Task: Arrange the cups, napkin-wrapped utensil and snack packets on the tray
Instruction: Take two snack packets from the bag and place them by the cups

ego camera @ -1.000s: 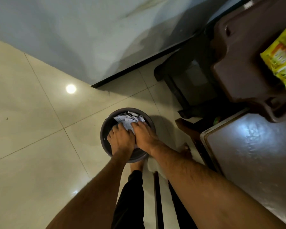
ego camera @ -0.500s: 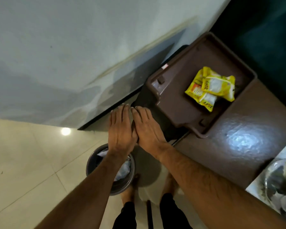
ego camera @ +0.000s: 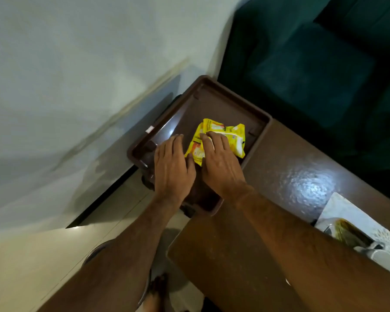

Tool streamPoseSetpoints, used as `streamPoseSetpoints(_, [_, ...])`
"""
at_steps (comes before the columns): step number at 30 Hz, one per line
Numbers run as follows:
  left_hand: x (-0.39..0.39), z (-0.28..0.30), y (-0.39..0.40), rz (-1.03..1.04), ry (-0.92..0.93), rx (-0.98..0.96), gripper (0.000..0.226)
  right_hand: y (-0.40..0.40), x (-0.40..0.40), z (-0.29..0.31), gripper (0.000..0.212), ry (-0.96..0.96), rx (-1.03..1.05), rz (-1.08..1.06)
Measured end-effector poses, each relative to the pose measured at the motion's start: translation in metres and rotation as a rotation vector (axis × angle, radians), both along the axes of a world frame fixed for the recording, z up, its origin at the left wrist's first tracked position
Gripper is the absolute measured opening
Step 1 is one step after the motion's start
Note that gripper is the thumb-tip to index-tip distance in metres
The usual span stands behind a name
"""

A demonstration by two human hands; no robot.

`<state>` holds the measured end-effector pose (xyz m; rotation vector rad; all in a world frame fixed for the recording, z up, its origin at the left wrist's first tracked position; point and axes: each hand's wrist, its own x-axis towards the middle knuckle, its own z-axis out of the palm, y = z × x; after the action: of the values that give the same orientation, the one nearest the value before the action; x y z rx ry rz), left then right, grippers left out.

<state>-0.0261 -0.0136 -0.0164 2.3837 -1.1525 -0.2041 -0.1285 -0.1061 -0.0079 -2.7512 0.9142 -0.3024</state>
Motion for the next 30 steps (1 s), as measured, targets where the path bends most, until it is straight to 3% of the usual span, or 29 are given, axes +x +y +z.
streamPoseSetpoints(8, [-0.015,-0.019,-0.056,0.102,0.101,0.043,0.048,-0.069,-0.027,-0.027,0.083,0.206,0.021,0.057])
streamPoseSetpoints(15, [-0.001,-0.032,-0.079,0.241,0.345,0.084,0.053,-0.084,-0.017,-0.042,0.092,0.193,0.113,0.065])
streamPoseSetpoints(19, [0.005,-0.043,-0.084,0.255,0.403,0.046,0.041,-0.093,-0.017,-0.048,0.092,0.049,0.293,-0.067])
streamPoseSetpoints(24, [0.012,-0.047,-0.088,0.298,0.498,-0.003,0.038,-0.107,-0.015,-0.055,0.07,-0.2,0.44,-0.212])
streamPoseSetpoints(26, [0.02,-0.045,-0.09,0.336,0.535,-0.032,0.035,-0.113,-0.013,-0.052,0.062,-0.357,0.501,-0.314])
streamPoseSetpoints(30, [0.037,-0.043,-0.093,0.303,0.502,-0.025,0.03,-0.124,-0.006,-0.037,0.043,-0.744,0.822,-0.516])
